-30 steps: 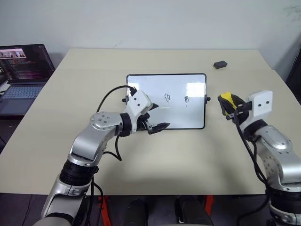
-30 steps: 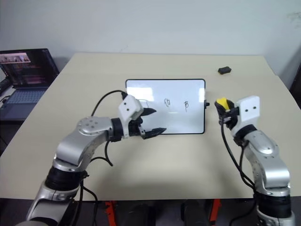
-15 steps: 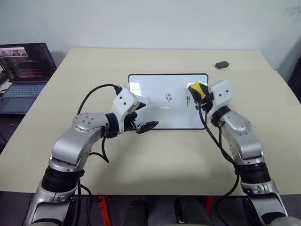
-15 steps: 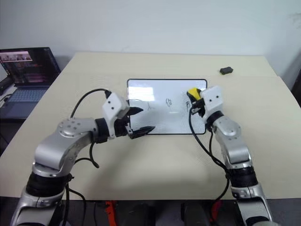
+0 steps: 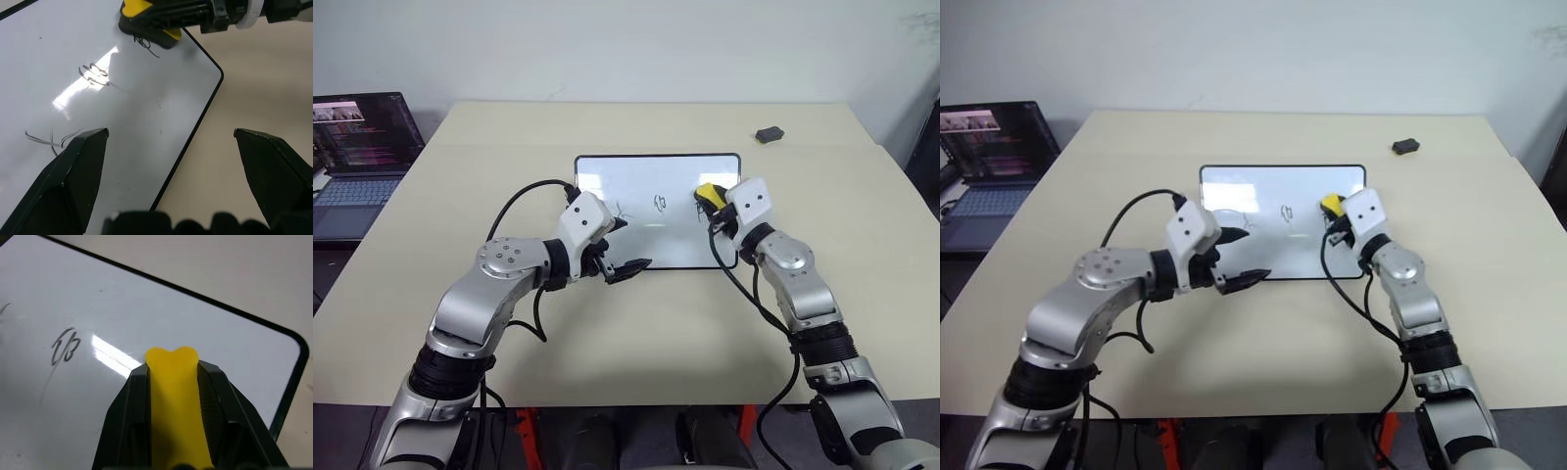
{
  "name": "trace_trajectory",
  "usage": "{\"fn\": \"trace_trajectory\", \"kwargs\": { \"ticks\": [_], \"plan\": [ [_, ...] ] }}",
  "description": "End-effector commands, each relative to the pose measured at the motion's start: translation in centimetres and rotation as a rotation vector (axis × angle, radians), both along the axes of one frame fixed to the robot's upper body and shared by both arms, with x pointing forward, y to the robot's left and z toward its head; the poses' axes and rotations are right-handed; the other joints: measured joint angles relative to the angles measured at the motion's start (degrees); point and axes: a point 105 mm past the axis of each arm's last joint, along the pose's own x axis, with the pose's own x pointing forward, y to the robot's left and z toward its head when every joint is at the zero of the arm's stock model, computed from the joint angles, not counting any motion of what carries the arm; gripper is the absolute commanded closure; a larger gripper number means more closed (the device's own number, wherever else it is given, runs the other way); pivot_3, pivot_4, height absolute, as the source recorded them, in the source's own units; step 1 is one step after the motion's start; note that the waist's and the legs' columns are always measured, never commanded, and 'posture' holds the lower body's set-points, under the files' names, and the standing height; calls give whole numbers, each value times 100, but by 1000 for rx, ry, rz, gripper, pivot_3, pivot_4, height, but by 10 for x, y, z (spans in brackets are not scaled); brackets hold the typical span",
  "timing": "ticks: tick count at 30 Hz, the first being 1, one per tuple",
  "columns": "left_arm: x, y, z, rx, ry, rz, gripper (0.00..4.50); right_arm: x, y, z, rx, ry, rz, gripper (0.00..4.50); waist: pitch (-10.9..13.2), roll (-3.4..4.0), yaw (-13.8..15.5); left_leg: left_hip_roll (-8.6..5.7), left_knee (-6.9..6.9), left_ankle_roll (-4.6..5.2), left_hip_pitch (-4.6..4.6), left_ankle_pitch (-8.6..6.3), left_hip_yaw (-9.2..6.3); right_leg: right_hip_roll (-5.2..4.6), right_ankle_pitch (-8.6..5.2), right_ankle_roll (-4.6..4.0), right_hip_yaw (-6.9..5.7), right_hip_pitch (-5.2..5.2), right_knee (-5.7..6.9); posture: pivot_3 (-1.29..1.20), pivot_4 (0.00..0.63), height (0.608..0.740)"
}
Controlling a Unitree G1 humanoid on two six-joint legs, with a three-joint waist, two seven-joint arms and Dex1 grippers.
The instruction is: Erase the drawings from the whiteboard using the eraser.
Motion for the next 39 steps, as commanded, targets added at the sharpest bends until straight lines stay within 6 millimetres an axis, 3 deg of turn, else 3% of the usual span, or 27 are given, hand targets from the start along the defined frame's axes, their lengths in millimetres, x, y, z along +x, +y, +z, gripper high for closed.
{"fn": "trace_trajectory", "kwargs": {
  "ticks": [1,6,9,13,17,21,24,28,32,36,39],
  "plan": [
    [-3,-7,15,-17,-53,-27,0,-7,5,-52,-60,157,31,3518,-6,-6,-4,1,1,0,1,0,-2,1,2,-2,-2,2,0,0,150,740],
    [-1,-8,16,-26,-52,-19,0,-14,5,-81,-123,207,38,3521,-18,-17,-58,3,28,0,12,0,-3,4,11,-1,-2,21,3,0,150,740],
    [2,-4,13,-33,-34,-4,0,-19,10,-78,-151,170,72,3523,-20,-19,-74,3,51,1,34,-1,-5,5,13,4,-1,54,0,0,150,740],
    [5,9,5,-13,-8,40,0,-27,18,-49,-170,34,139,3523,-18,-19,-77,2,53,2,67,-1,-4,5,12,16,3,87,-4,0,150,740],
    [6,21,-2,8,11,84,0,-36,21,-2,-131,-128,176,3524,-12,-16,-83,2,50,2,49,-1,-6,6,4,27,3,67,-3,0,150,740],
    [1,26,-7,10,28,92,0,-35,11,34,-82,-234,143,3524,-12,-16,-62,3,55,0,-28,-1,-9,4,19,9,-1,-5,3,0,150,740],
    [-2,26,-8,13,35,86,0,-23,1,44,-80,-261,86,3524,-12,-16,-33,2,51,-2,-50,-4,-12,0,18,9,-5,-20,-10,0,150,740],
    [-3,25,-8,11,35,80,0,-3,-7,43,-93,-262,22,3524,-12,-16,8,0,55,-2,-65,-4,-11,-2,19,8,-6,-36,-7,0,150,740],
    [-3,21,-4,2,27,66,0,12,-3,21,-102,-192,6,3524,-12,-16,20,0,54,-1,-65,-4,-10,-1,19,7,-6,-38,-3,0,150,740],
    [-1,22,-1,-6,15,79,0,12,6,-1,-108,-137,33,3524,-12,-17,-16,1,56,-1,-64,-4,-6,-1,20,7,-3,-38,-2,0,150,740],
    [0,22,1,-21,9,90,0,9,6,-1,-76,-152,21,3524,-12,-17,-37,1,56,-1,-45,-4,-6,0,21,7,-2,-20,0,0,150,740]
  ]
}}
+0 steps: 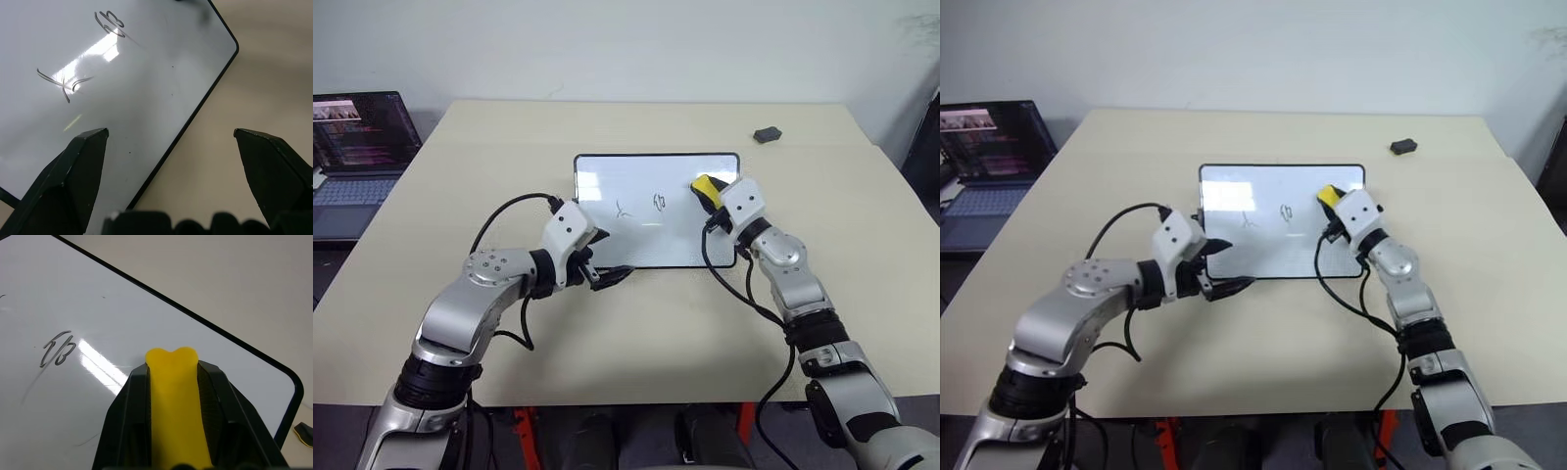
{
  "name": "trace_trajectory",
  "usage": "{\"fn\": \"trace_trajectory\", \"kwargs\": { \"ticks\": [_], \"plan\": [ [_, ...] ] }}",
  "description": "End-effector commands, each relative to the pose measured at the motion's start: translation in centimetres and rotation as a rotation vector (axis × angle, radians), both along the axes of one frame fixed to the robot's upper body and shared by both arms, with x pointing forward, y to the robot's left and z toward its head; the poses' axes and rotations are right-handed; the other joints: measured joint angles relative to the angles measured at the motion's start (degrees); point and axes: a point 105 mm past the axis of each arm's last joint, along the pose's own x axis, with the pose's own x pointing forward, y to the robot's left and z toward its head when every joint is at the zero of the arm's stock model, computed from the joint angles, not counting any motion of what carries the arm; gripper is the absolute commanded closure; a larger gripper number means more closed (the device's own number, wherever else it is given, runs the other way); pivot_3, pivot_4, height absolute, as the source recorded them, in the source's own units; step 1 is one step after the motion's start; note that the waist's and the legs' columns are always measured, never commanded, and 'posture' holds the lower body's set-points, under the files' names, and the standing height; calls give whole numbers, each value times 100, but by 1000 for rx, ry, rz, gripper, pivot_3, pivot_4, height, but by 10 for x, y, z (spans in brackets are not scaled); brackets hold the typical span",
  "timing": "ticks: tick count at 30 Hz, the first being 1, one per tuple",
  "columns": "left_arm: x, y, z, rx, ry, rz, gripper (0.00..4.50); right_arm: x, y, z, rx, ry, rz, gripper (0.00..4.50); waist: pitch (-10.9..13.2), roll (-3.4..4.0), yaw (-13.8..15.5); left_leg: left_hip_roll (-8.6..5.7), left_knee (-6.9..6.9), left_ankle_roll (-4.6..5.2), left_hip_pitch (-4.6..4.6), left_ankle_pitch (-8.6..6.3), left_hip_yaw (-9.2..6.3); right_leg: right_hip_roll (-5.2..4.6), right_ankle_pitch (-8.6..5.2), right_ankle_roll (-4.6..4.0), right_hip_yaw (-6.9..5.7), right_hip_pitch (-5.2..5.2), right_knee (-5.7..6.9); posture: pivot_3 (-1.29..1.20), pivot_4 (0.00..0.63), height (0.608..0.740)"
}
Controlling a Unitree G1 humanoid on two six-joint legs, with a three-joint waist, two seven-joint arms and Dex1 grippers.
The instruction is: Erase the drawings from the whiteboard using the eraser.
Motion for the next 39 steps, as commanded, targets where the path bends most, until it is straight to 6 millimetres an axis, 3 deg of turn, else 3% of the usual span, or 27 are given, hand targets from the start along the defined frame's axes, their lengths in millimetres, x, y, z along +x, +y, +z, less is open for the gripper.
{"fn": "trace_trajectory", "kwargs": {
  "ticks": [1,8,17,20,24,35,39],
  "plan": [
    [0,-4,20,-30,-76,-3,0,-4,1,-2,34,-7,-4,3524,0,0,-7,0,-1,0,11,0,-1,0,0,0,-1,11,0,0,150,740],
    [15,5,27,-54,-99,170,0,-22,-5,42,70,-134,16,3524,2,2,13,0,-3,0,16,0,-2,0,0,1,0,16,-1,0,150,740],
    [15,14,22,-19,-100,200,0,-37,-4,61,54,-178,48,3524,3,2,25,0,-5,0,13,0,-5,0,-1,1,-4,14,-4,0,150,740],
    [12,24,23,-41,-113,234,0,-58,-14,54,88,-140,59,3524,3,2,72,0,-9,-1,11,-1,-6,-1,-2,1,-4,14,-10,0,150,740],
    [5,32,18,-70,-115,257,0,-83,-11,36,131,-42,85,3524,3,2,88,1,-6,-1,-10,-1,-12,-2,-2,1,-7,0,-13,0,150,740],
    [5,35,19,-131,-188,313,0,-100,-30,-18,91,145,11,3524,3,1,90,-2,-2,-2,5,-1,-12,-3,-2,2,-10,14,-9,0,150,740],
    [2,32,17,-142,-189,310,0,-105,-26,-24,106,169,18,3524,3,1,73,-1,-5,-1,5,-1,-11,-3,-2,2,-8,13,-11,0,150,740]
  ]
}}
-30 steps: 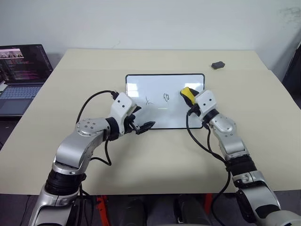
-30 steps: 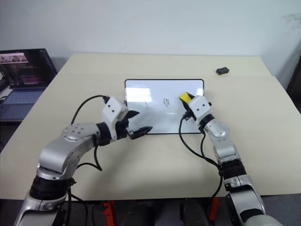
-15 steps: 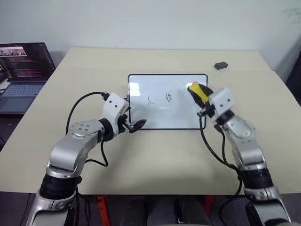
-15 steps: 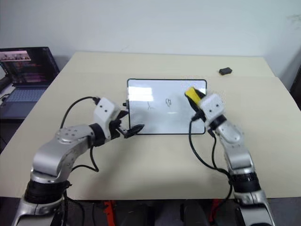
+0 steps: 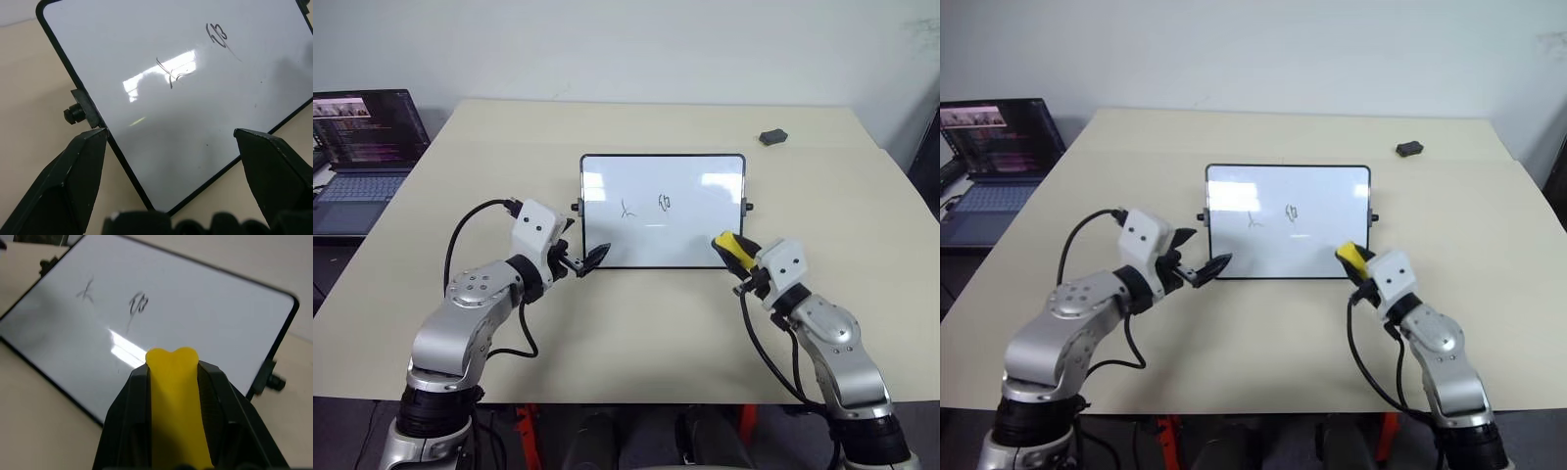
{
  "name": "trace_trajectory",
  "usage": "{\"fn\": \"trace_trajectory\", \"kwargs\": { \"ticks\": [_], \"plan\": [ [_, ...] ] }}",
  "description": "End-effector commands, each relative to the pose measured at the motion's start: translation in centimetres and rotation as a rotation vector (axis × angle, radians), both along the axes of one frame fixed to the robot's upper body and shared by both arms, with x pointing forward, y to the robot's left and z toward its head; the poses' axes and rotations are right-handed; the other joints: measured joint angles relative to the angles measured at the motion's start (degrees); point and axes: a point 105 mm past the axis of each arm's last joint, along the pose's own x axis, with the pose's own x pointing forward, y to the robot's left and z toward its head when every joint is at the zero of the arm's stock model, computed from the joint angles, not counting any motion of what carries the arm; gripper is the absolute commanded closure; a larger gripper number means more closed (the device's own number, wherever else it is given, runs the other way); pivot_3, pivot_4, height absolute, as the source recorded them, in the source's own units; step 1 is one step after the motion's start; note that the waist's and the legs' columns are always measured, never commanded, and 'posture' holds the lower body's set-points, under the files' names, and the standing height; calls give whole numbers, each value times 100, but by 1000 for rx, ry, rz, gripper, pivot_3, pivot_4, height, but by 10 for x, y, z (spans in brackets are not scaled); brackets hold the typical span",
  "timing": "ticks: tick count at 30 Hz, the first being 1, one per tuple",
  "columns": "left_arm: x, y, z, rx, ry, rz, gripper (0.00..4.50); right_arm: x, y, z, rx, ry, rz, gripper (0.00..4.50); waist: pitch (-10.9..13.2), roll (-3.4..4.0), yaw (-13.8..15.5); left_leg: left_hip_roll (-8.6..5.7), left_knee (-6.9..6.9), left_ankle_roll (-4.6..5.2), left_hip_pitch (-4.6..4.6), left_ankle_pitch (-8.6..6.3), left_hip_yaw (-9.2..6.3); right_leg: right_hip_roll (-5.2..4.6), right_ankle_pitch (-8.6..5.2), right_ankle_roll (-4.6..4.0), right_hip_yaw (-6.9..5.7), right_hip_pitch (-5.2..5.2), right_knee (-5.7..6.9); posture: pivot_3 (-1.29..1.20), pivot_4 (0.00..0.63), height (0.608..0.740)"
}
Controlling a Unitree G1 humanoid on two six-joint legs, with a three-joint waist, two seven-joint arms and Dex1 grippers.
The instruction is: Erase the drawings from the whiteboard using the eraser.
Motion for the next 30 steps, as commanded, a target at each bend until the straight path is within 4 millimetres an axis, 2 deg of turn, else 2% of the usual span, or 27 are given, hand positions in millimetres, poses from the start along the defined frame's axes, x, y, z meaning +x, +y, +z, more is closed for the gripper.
{"fn": "trace_trajectory", "kwargs": {
  "ticks": [1,12,16,20,22,30],
  "plan": [
    [-4,-2,14,-11,-71,-3,0,-5,8,16,27,-58,29,3524,0,0,-14,0,0,0,1,0,1,0,0,0,1,0,0,0,150,740],
    [-6,1,10,-26,-52,20,0,-9,18,27,-4,-108,117,3524,0,-1,2,0,1,0,5,0,1,1,0,0,0,3,1,0,150,740],
    [-7,0,11,-18,-47,19,0,-4,23,37,-16,-154,138,3524,0,-1,-4,1,1,0,7,0,1,2,0,0,0,3,2,0,150,740],
    [-6,-7,15,-2,-45,-13,0,9,31,56,-6,-221,141,3524,1,-1,-6,0,2,0,7,0,2,2,0,0,-1,3,3,0,150,740],
    [-5,-11,16,22,-34,-58,0,23,35,63,-35,-269,113,3524,2,-3,-3,0,3,-1,7,0,0,3,0,0,-3,4,4,0,150,740],
    [4,-7,22,53,8,-105,0,64,61,88,-83,-374,105,3525,3,-1,-20,0,-2,-1,6,0,6,3,0,-1,1,-2,1,0,150,740]
  ]
}}
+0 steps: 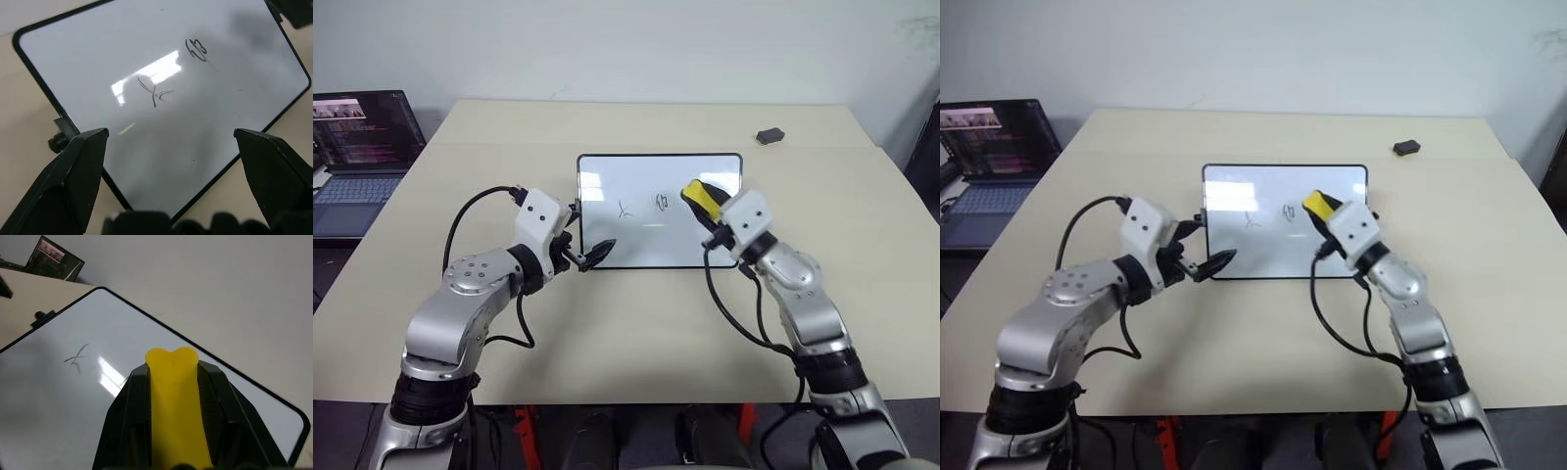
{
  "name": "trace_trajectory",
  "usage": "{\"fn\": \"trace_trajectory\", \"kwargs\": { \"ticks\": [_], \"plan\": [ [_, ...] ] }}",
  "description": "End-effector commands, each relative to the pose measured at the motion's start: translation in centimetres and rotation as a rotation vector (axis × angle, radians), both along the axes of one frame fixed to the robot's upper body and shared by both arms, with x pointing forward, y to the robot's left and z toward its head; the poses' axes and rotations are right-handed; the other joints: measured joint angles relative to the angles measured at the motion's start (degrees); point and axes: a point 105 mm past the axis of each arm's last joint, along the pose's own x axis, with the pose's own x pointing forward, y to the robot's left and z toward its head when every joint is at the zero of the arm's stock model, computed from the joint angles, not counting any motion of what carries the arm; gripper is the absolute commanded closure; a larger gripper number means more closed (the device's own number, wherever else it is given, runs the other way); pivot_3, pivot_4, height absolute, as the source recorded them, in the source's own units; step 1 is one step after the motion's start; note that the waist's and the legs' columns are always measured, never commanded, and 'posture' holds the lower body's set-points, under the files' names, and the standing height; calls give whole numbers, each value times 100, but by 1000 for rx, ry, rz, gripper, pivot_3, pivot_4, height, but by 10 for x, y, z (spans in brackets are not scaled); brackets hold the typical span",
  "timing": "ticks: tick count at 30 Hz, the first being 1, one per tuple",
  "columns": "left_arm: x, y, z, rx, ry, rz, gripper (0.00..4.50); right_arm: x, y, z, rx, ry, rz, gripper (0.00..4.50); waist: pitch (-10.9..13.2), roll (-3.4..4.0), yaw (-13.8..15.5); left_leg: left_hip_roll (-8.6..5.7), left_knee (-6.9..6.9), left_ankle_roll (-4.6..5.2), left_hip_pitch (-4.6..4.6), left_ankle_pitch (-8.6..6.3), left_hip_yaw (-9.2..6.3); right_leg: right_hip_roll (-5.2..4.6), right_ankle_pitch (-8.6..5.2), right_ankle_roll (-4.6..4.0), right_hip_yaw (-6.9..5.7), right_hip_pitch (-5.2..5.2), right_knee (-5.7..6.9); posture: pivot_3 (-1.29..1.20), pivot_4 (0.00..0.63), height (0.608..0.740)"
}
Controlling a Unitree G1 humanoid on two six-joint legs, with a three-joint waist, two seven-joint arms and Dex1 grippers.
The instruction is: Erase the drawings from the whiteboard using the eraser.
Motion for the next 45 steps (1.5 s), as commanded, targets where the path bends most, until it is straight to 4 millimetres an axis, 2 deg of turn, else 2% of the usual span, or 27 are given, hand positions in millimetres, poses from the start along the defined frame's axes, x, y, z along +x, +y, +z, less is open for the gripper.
{"fn": "trace_trajectory", "kwargs": {
  "ticks": [1,4,9,14,17,21,24,27,29,31,35,39,42,45],
  "plan": [
    [1,-1,7,5,-4,-29,0,12,6,19,-9,-81,-7,3525,0,0,8,0,0,0,-1,0,0,0,0,0,0,0,0,0,150,740],
    [-2,-10,7,8,17,-107,0,29,9,19,-53,-83,-23,3525,0,0,10,-1,2,0,-3,0,-2,-1,0,-1,-2,0,-1,0,150,740],
    [-8,-14,5,29,37,-169,0,44,11,11,-91,-70,-29,3525,1,1,7,0,1,0,-4,0,-1,-1,1,-1,-1,-1,-2,0,150,740],
    [-15,-20,3,25,50,-206,0,54,19,-8,-107,-20,-20,3525,1,1,0,0,1,0,-3,0,-1,-1,1,-1,0,-1,0,0,150,740],
    [-17,-20,3,25,53,-212,0,52,23,-34,-163,64,19,3525,1,1,-27,0,3,0,1,0,1,-1,1,-2,3,1,5,0,150,740],
    [-18,-19,3,27,53,-213,0,45,26,-58,-236,140,67,3525,0,0,-46,2,3,1,20,0,1,0,1,-2,3,15,9,0,150,740],
    [-18,-18,2,28,55,-209,0,35,27,-87,-316,257,101,3525,-2,-2,-46,1,5,1,25,0,1,0,2,-3,3,21,10,0,150,740],
    [-18,-18,0,29,58,-208,0,28,24,-101,-363,316,112,3525,-5,-4,-50,2,6,1,33,0,0,0,3,-3,3,28,11,0,150,740],
    [-17,-19,-1,29,59,-208,0,25,25,-94,-355,287,120,3525,-6,-4,-44,2,7,1,34,1,-3,0,3,-4,0,30,11,0,150,740],
    [-17,-19,-2,30,60,-208,0,26,26,-79,-329,216,117,3525,-6,-4,-40,1,7,1,34,1,-5,0,3,-4,-1,31,11,0,150,740],
    [-16,-17,-2,31,60,-204,0,24,29,-19,-175,-5,128,3526,-1,-1,-37,1,6,1,24,1,-4,0,3,-4,0,21,9,0,150,740],
    [-16,-17,-3,34,60,-202,0,27,26,23,-103,-156,88,3527,3,1,-47,1,3,1,7,0,-2,-1,4,-4,2,5,6,0,150,740],
    [-17,-18,-4,34,62,-206,0,41,23,27,-117,-153,40,3527,4,1,-69,3,-4,0,1,0,0,0,3,-5,2,-3,1,0,150,740],
    [-18,-19,-5,36,63,-211,0,56,20,18,-147,-109,-13,3527,4,1,-69,3,-8,0,1,0,-1,-1,2,-6,1,-2,-2,0,150,740]
  ]
}}
